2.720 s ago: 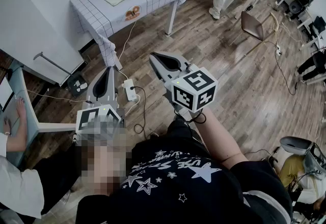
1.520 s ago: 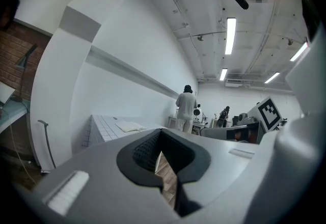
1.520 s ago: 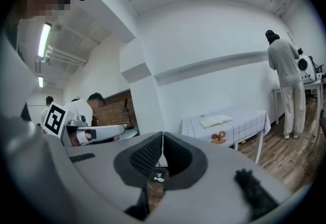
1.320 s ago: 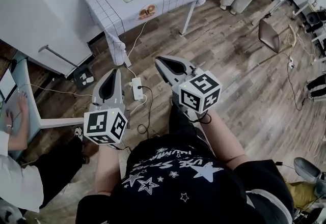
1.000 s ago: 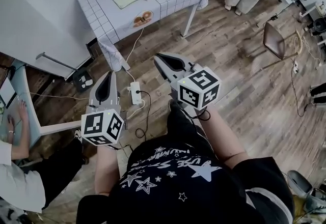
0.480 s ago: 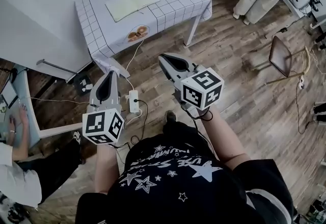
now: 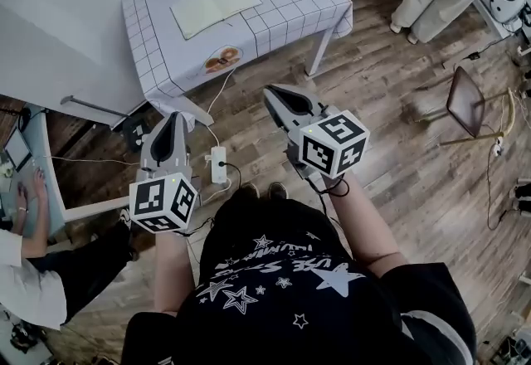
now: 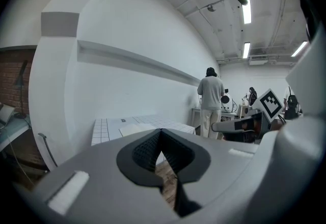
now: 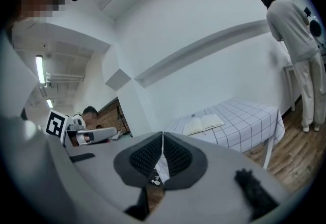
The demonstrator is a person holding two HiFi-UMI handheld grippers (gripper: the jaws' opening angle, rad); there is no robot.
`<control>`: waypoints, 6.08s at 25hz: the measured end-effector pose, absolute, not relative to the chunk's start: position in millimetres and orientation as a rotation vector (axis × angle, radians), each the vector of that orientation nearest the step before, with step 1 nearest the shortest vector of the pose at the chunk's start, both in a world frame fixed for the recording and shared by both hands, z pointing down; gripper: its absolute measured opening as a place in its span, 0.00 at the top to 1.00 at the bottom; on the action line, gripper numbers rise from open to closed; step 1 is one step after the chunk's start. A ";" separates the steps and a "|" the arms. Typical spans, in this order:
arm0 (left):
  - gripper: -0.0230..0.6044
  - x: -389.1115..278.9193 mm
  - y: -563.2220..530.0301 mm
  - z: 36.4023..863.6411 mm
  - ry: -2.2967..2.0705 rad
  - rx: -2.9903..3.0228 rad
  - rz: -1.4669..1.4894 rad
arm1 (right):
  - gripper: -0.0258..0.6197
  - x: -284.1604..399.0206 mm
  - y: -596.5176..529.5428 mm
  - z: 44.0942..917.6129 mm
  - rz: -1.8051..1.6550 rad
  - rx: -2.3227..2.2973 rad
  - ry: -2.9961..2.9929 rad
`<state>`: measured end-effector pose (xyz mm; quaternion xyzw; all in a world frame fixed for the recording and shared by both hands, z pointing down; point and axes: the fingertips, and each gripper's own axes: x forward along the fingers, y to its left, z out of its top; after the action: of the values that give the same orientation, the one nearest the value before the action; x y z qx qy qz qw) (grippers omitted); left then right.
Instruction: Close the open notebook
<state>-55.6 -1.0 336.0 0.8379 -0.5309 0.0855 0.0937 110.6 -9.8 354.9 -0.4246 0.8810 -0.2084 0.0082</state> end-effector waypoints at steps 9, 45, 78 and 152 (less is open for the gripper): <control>0.95 -67.6 -43.0 356.6 -1.576 2.422 0.209 | 0.93 107.3 -42.5 364.2 -0.658 -1.362 2.805; 0.95 -151.7 -233.8 460.3 -1.512 2.251 0.271 | 0.80 -59.7 -268.8 502.8 -0.794 -1.106 3.431; 0.95 -183.1 -260.6 475.4 -1.534 2.215 0.291 | 0.92 -88.8 -288.6 562.6 -0.433 -1.038 3.911; 0.95 -37.3 -267.8 416.8 -1.884 2.034 0.278 | 0.92 178.0 -384.9 563.9 -0.935 -1.472 3.476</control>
<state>-37.3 -267.8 416.8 0.7184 -0.6656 0.0983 0.1768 178.0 -384.9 563.9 -0.3523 0.8322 -0.2239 -0.3649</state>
